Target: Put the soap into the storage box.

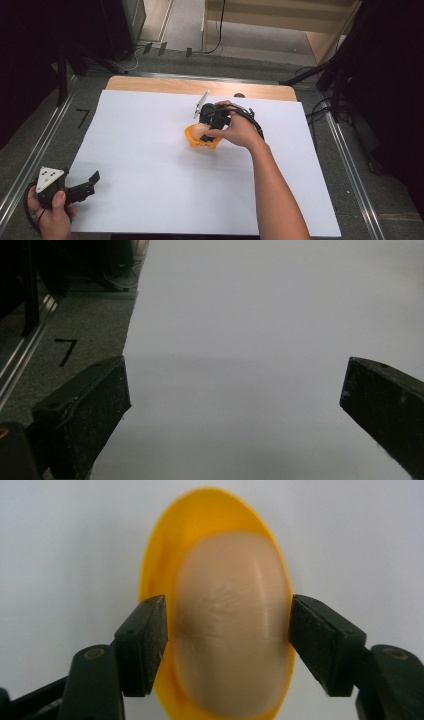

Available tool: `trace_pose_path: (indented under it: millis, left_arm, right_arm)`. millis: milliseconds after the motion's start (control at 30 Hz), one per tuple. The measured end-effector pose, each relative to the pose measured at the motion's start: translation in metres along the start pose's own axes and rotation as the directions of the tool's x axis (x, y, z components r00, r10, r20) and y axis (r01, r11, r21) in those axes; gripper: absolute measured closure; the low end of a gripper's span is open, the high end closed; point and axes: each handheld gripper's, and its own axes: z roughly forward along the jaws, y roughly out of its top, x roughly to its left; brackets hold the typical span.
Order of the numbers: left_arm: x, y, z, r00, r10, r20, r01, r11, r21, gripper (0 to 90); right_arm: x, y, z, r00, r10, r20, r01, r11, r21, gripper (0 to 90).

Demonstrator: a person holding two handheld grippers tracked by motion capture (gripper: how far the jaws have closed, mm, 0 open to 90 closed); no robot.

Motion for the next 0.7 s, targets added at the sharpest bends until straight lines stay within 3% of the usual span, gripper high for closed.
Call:
trace_pose_path:
  millis: [100, 300, 433, 700]
  left_arm:
    - [0.0, 0.0, 0.0, 1.0, 0.0, 0.0, 0.0, 1.0, 0.0, 0.1]
    - [0.0, 0.0, 0.0, 1.0, -0.001, 0.001, 0.001, 1.0, 0.001, 0.0]
    - [0.0, 0.0, 0.0, 1.0, -0.001, 0.0, 0.001, 1.0, 0.0, 0.1]
    - [0.0, 0.0, 0.0, 1.0, 0.0, -0.003, 0.0, 1.0, 0.001, 0.0]
  right_arm:
    - [-0.002, 0.0, -0.006, 0.9993, 0.038, -0.002, -0.038, 0.9984, -0.043, 30.9]
    - [0.0, -0.005, -0.01, 0.9986, 0.048, 0.02, -0.047, 0.9983, -0.033, 26.4]
    - [0.002, -0.014, -0.016, 0.9967, 0.073, 0.035, -0.07, 0.9954, -0.065, 23.9]
    - [0.005, -0.046, -0.033, 0.9797, 0.199, 0.019, -0.196, 0.9725, -0.126, 17.2]
